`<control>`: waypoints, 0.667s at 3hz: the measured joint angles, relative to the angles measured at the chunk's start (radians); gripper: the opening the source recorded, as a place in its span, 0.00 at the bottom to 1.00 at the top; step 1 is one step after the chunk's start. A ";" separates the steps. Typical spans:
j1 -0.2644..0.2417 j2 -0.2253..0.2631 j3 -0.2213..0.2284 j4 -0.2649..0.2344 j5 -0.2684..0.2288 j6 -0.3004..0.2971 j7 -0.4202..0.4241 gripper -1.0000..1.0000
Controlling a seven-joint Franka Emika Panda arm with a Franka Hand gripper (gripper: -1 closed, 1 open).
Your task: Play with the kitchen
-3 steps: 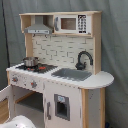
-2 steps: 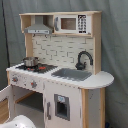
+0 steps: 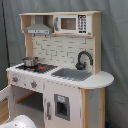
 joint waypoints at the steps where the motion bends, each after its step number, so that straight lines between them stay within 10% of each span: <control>1: -0.011 -0.051 0.015 0.000 -0.013 0.105 0.017 1.00; 2: -0.011 -0.104 0.016 -0.006 -0.013 0.195 0.018 1.00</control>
